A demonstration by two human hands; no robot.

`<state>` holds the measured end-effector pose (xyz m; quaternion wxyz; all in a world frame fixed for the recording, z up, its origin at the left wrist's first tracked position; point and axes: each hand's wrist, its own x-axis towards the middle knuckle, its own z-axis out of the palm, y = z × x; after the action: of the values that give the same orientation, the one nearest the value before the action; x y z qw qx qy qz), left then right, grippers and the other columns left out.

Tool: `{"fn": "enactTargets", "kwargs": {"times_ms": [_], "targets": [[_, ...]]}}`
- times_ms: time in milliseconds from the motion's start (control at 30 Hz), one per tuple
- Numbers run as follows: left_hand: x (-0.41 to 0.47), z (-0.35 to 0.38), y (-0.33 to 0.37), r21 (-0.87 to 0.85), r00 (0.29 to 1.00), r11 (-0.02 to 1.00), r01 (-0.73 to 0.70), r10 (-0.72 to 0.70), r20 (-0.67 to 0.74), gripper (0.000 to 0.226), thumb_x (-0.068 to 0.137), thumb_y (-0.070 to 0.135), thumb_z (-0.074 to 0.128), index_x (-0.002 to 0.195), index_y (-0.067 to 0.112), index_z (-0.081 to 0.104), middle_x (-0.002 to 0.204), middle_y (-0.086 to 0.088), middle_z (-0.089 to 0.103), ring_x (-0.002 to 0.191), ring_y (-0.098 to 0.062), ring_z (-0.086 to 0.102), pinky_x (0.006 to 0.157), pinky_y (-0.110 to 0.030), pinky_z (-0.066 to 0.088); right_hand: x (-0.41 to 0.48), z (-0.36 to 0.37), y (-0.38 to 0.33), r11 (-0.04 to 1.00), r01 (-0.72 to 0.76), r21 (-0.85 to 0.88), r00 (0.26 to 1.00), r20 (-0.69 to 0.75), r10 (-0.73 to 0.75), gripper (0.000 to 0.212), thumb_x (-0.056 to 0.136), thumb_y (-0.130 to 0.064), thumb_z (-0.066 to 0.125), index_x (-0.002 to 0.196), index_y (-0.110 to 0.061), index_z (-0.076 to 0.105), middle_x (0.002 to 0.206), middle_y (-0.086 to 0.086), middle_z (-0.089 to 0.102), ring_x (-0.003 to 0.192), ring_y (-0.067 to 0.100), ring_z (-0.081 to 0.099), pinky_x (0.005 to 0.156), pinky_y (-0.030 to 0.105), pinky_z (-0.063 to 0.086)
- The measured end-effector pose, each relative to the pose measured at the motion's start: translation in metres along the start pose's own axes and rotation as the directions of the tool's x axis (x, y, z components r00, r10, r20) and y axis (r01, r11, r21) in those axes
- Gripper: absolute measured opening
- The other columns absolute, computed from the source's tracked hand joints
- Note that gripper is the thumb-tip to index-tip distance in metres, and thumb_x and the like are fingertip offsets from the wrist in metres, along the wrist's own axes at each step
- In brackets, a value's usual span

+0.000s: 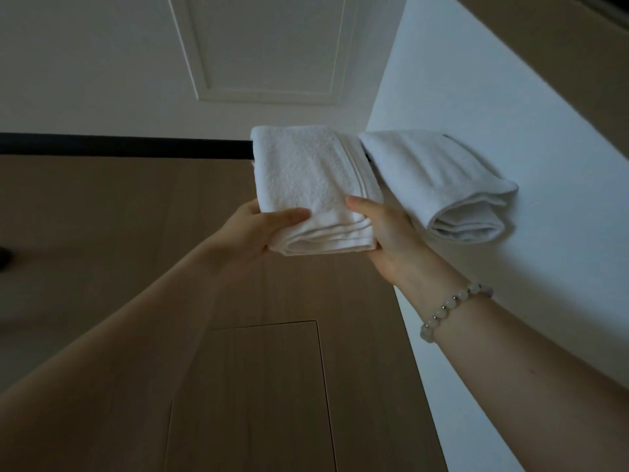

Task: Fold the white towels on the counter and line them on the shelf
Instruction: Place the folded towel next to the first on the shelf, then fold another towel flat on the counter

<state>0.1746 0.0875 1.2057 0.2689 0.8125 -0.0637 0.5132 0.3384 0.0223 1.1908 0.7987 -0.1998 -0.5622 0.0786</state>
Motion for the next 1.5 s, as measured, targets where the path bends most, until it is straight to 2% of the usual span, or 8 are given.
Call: {"fn": "enactTargets", "kwargs": {"times_ms": [233, 433, 700, 833, 900, 967, 1100, 1500], "targets": [[-0.009, 0.002, 0.006, -0.019, 1.000, 1.000, 0.000, 0.000, -0.019, 0.038, 0.074, 0.023, 0.069, 0.109, 0.016, 0.059, 0.104, 0.000, 0.070, 0.095, -0.014, 0.068, 0.083, -0.027, 0.055, -0.009, 0.001, -0.004, 1.000, -0.010, 0.010, 1.000, -0.006, 0.010, 0.019, 0.084, -0.013, 0.066, 0.100, -0.005, 0.064, 0.106, 0.015, 0.069, 0.096, 0.027, 0.067, 0.078, 0.030, 0.057], [-0.018, 0.011, 0.007, 0.104, 0.986, 0.995, 0.001, 0.016, -0.166, 0.010, 0.089, 0.026, 0.060, 0.097, 0.020, 0.060, 0.086, 0.003, 0.066, 0.065, 0.002, 0.065, 0.053, -0.014, 0.049, -0.009, 0.006, -0.002, 0.987, -0.010, -0.158, 0.994, -0.108, -0.008, 0.014, 0.084, -0.023, 0.066, 0.095, -0.017, 0.060, 0.106, 0.006, 0.066, 0.105, 0.026, 0.062, 0.099, 0.041, 0.046], [-0.037, 0.030, -0.014, 0.081, 0.979, 0.997, -0.008, 0.025, -0.201, 0.027, 0.084, 0.044, 0.063, 0.095, 0.021, 0.057, 0.073, 0.009, 0.056, 0.062, -0.005, 0.049, 0.054, -0.020, 0.037, -0.039, 0.001, -0.010, 0.942, -0.068, -0.328, 0.998, -0.011, 0.068, 0.053, 0.082, -0.051, 0.063, 0.121, -0.017, 0.057, 0.108, -0.002, 0.062, 0.101, 0.017, 0.060, 0.091, 0.035, 0.051], [-0.068, 0.022, -0.034, 0.243, 0.978, 0.969, 0.033, 0.019, -0.210, 0.019, 0.086, 0.037, 0.064, 0.084, 0.018, 0.065, 0.058, 0.012, 0.051, 0.051, -0.003, 0.045, 0.056, -0.024, 0.034, -0.072, -0.013, 0.001, 0.868, -0.128, -0.480, 0.992, -0.059, 0.113, 0.030, 0.081, -0.051, 0.064, 0.089, -0.022, 0.061, 0.087, -0.005, 0.059, 0.082, 0.012, 0.059, 0.084, 0.032, 0.052], [-0.092, 0.021, -0.045, 0.566, 0.969, 0.824, 0.033, 0.112, -0.221, 0.017, 0.087, 0.032, 0.059, 0.075, 0.021, 0.059, 0.071, 0.005, 0.052, 0.071, -0.015, 0.054, 0.065, -0.025, 0.035, -0.100, -0.020, 0.018, 0.713, -0.068, -0.698, 0.997, -0.030, 0.066, 0.030, 0.083, -0.052, 0.063, 0.091, -0.023, 0.062, 0.092, -0.007, 0.060, 0.091, 0.012, 0.058, 0.082, 0.028, 0.047], [-0.123, 0.025, -0.063, 0.782, 0.967, 0.620, 0.067, 0.152, -0.204, 0.017, 0.090, 0.029, 0.048, 0.079, 0.019, 0.056, 0.088, 0.001, 0.052, 0.092, -0.024, 0.052, 0.069, -0.026, 0.031, -0.131, -0.026, 0.040, 0.317, 0.130, -0.940, 0.991, 0.127, -0.030, 0.035, 0.084, -0.052, 0.060, 0.100, -0.021, 0.063, 0.104, -0.006, 0.057, 0.097, 0.014, 0.054, 0.082, 0.027, 0.042], [-0.200, 0.036, -0.108, 0.911, 0.981, 0.402, 0.096, 0.115, -0.154, 0.050, 0.085, 0.039, 0.023, 0.107, 0.014, 0.060, 0.105, -0.011, 0.057, 0.097, -0.031, 0.052, 0.076, -0.036, 0.039, -0.184, -0.024, 0.080, -0.162, 0.516, -0.841, 0.846, 0.530, -0.059, 0.031, 0.087, -0.031, 0.060, 0.106, -0.007, 0.062, 0.111, 0.008, 0.056, 0.100, 0.028, 0.053, 0.086, 0.037, 0.042], [-0.406, 0.044, -0.188, 0.889, 0.973, 0.397, 0.229, -0.080, -0.214, 0.035, 0.082, 0.024, 0.040, 0.104, 0.012, 0.064, 0.104, -0.009, 0.064, 0.084, -0.033, 0.059, 0.067, -0.032, 0.047, -0.360, -0.021, 0.225, 0.038, 0.468, -0.883, 0.881, 0.470, 0.061, 0.038, 0.078, -0.025, 0.042, 0.098, -0.004, 0.067, 0.101, 0.014, 0.064, 0.086, 0.034, 0.062, 0.078, 0.038, 0.051]]}}
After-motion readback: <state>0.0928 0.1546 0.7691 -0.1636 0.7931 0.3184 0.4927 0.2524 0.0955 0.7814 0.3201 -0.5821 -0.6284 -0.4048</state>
